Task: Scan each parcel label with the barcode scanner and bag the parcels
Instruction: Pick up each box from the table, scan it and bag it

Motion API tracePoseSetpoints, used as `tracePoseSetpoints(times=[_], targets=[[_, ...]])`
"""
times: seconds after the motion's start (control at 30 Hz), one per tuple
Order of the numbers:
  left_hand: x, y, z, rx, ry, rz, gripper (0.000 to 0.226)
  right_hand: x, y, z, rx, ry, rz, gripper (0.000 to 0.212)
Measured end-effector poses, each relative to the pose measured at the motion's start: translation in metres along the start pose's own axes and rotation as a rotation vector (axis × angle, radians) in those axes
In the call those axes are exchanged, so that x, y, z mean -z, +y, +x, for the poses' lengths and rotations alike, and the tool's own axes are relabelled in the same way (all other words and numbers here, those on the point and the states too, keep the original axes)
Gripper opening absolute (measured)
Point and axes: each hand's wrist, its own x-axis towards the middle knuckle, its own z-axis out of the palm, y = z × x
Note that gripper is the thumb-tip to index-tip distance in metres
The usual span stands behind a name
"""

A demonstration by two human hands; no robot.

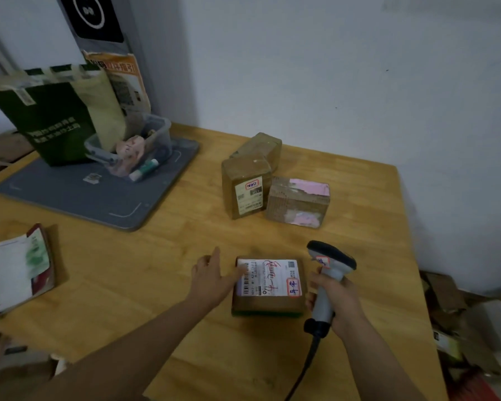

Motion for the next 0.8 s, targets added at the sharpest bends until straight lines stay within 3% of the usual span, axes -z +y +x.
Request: tracePoseSetpoints(times=[0.1,0.23,0.3,0.37,0.43,0.57,0.67,0.8], targets=[[-0.002,0.002,0.003,0.048,-0.142,-0.209,0.095,-0.008,0.007,-0.009,-0.034,-0.067,-0.035,0.016],[0.006,-0.011,-0.013,0.032,-0.316,-0.164,0.103,-0.014,0.013,-0.016,-0.025,-0.101,-0.044,0.018],[0.012,-0.023,-0.025,0.004,-0.346,-0.042,0.115,-0.020,0.017,-0.019,-0.033,-0.126,-0.079,0.016],[0.016,-0.036,-0.037,-0.036,-0.370,0.159,0.143,-0.029,0.023,-0.026,-0.051,-0.173,-0.127,0.016],[0.019,-0.046,-0.046,-0.094,-0.358,0.271,0.152,-0.036,0.031,-0.032,-0.047,-0.213,-0.192,0.020],[0.052,-0.054,-0.047,-0.171,-0.287,0.353,0.143,-0.048,0.034,-0.049,0.098,-0.251,-0.421,0.020],[0.102,-0.058,-0.040,-0.213,-0.186,0.448,0.141,-0.065,0.026,-0.069,0.217,-0.430,-0.621,0.011],[0.162,-0.068,-0.040,-0.213,-0.100,0.603,0.136,-0.100,0.022,-0.097,0.310,-0.607,-0.844,0.018]])
